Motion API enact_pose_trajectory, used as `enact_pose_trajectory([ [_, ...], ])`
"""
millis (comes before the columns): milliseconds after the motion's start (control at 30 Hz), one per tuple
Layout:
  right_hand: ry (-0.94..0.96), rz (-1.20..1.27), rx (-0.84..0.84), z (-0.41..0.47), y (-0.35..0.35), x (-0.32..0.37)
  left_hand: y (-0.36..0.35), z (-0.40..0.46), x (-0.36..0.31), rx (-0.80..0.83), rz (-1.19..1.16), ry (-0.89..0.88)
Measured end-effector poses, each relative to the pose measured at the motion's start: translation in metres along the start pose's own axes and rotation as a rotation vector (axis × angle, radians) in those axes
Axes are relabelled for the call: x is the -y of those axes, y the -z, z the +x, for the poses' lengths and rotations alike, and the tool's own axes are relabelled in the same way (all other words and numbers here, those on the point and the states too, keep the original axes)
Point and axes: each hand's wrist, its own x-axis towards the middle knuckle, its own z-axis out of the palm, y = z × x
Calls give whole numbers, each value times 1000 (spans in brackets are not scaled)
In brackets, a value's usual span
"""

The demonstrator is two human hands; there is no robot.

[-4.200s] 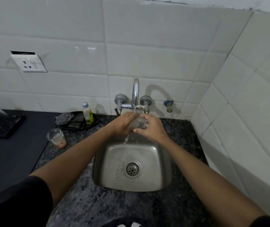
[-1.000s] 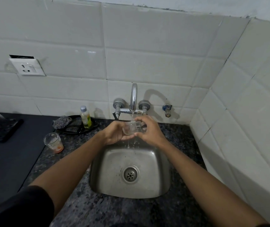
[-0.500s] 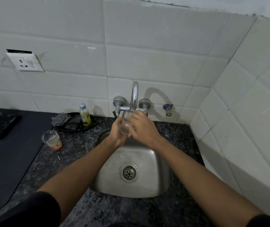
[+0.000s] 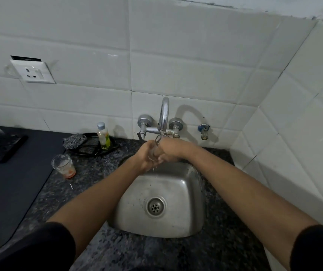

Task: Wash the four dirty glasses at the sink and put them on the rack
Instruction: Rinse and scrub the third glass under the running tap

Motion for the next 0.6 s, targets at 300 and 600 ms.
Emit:
enact_pose_trajectory([
  [300,-56,44,-82,9,-15,-4,-2,10,-4,-132,-37,-63],
  [600,92,-388,-135,6,-18,-5,2,9,-14,-25,19,-17],
])
